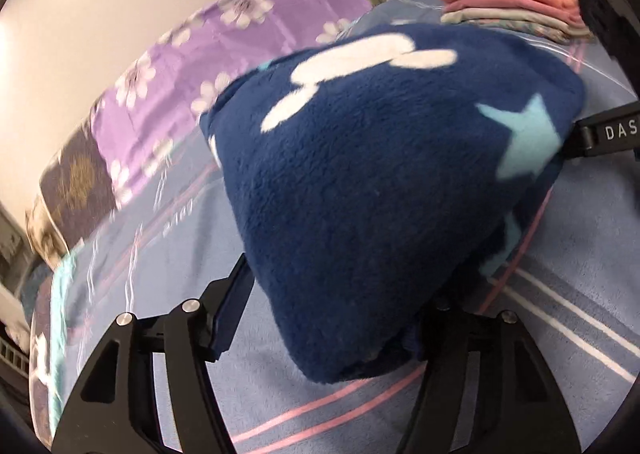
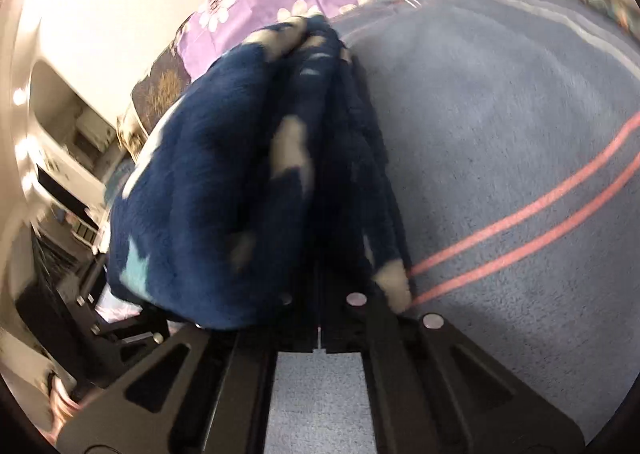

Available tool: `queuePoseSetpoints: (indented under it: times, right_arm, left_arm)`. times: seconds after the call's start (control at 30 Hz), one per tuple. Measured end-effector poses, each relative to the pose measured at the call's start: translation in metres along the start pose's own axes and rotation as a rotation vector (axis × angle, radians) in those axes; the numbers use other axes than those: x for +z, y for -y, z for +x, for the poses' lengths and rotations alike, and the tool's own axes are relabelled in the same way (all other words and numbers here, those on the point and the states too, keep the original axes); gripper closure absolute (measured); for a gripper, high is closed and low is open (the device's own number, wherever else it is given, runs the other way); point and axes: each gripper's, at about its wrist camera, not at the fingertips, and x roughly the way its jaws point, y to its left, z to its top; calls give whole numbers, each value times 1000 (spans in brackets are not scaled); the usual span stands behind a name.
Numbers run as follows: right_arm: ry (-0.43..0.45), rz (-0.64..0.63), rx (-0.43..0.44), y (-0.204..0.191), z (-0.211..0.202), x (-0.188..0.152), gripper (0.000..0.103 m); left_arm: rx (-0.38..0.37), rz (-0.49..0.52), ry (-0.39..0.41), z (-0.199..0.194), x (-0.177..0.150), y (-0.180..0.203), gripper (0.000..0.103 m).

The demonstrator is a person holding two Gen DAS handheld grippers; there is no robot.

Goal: Fold small clothes

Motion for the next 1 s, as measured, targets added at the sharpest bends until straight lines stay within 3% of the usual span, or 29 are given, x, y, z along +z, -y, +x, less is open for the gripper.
queuePoseSetpoints:
  times: [0.03, 0.1, 0.13, 0.23, 0.27, 0.37, 0.43, 0.47, 0.5, 0.53, 0.57, 0.67, 0.7, 0.77, 0.83, 0.87, 1.0]
  right_arm:
    - [4, -16, 6, -3, -3, -2, 97]
    - [19, -6, 58, -1, -18, -8, 78]
    - [25, 4, 72, 1, -24, -11, 75]
    - [36, 72, 185, 12, -42, -17, 54]
    - [33, 114, 263, 19, -44, -15, 47]
    - [49, 197, 389, 20, -45, -5, 41]
    - [71, 209, 361, 19, -39, 6, 34]
    - [63, 219, 300, 16, -32, 11, 35]
    - [54, 239, 254, 15, -26, 16, 61]
    - [45, 269, 260, 17, -20, 18, 80]
    - [49, 312, 265, 21, -19, 20, 86]
    - [151, 217, 82, 29, -43, 22, 87]
    - [129, 237, 76, 39, -42, 21, 87]
    - [67, 283, 152, 52, -37, 15, 86]
    - [71, 167, 106, 32, -44, 13, 81]
    - [68, 133, 94, 25, -47, 12, 73]
    - [102, 53, 98, 6, -65, 14, 62]
  left_arm:
    - [18, 33, 8, -1, -1, 6, 37]
    - [34, 46, 14, 0, -2, 9, 37]
    - [28, 36, 15, -1, -3, 7, 37]
    - [7, 12, 7, 0, -2, 3, 37]
    - [5, 11, 5, 1, -1, 2, 37]
    - [16, 20, 3, 1, 0, 5, 37]
    - [13, 15, 0, 0, 0, 7, 38]
    - [10, 13, -1, 0, 0, 6, 38]
    - [7, 11, -3, 0, 1, 6, 38]
    - [4, 13, -3, 0, 1, 5, 38]
    - [2, 18, -4, -1, 1, 5, 38]
    - [-16, 43, -7, -1, -3, 6, 38]
    - [-23, 46, -2, -1, -3, 7, 37]
    - [-8, 75, 2, 0, -3, 14, 38]
    - [-9, 95, 14, -3, -3, 15, 44]
    - [-18, 94, 12, -5, -4, 14, 45]
    - [-122, 47, 10, -27, -10, -3, 45]
